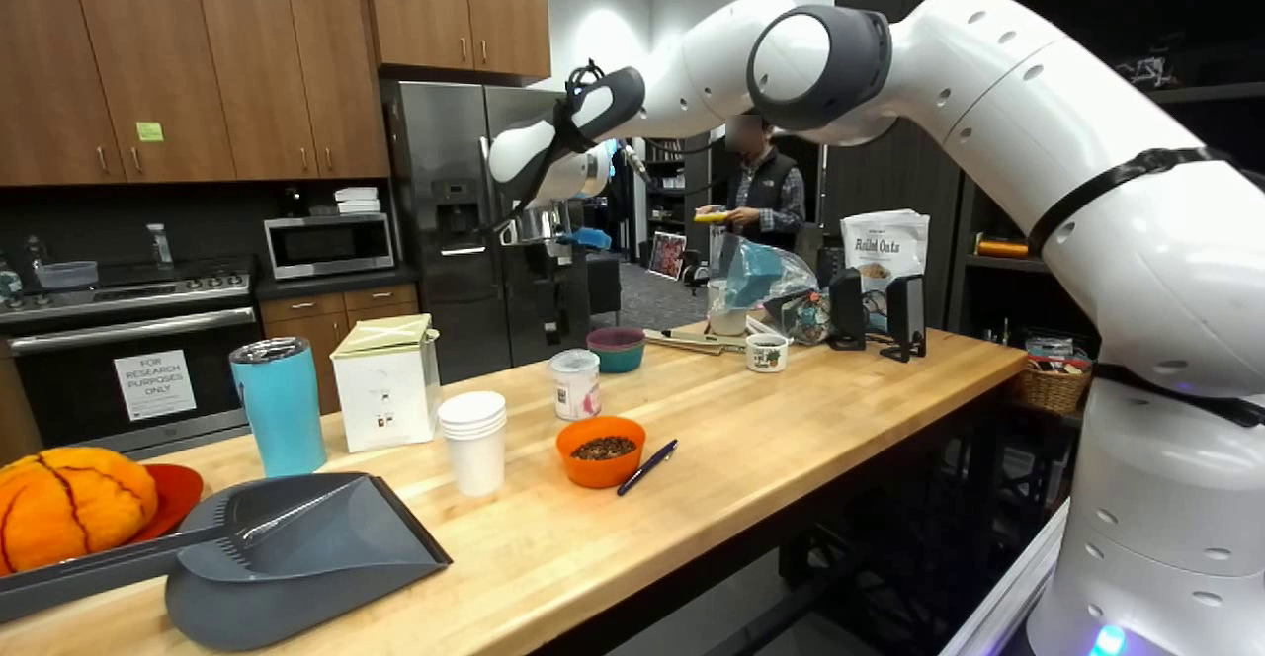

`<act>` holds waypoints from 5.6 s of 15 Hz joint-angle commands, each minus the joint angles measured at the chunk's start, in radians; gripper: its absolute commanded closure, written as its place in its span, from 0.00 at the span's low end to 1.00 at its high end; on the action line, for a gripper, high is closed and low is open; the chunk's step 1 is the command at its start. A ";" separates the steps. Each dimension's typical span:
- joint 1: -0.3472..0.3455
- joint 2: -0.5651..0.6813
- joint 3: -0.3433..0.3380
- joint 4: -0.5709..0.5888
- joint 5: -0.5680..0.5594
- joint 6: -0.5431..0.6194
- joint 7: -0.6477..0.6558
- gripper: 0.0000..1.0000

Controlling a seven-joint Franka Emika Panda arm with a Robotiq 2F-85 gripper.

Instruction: Remove the lid from the white can

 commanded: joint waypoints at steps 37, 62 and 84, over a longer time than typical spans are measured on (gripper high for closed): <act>0.007 0.010 0.005 0.028 0.015 -0.051 0.054 1.00; -0.041 -0.225 0.027 -0.181 0.154 -0.056 0.061 0.98; -0.165 -0.415 -0.077 -0.578 0.385 0.079 0.268 0.98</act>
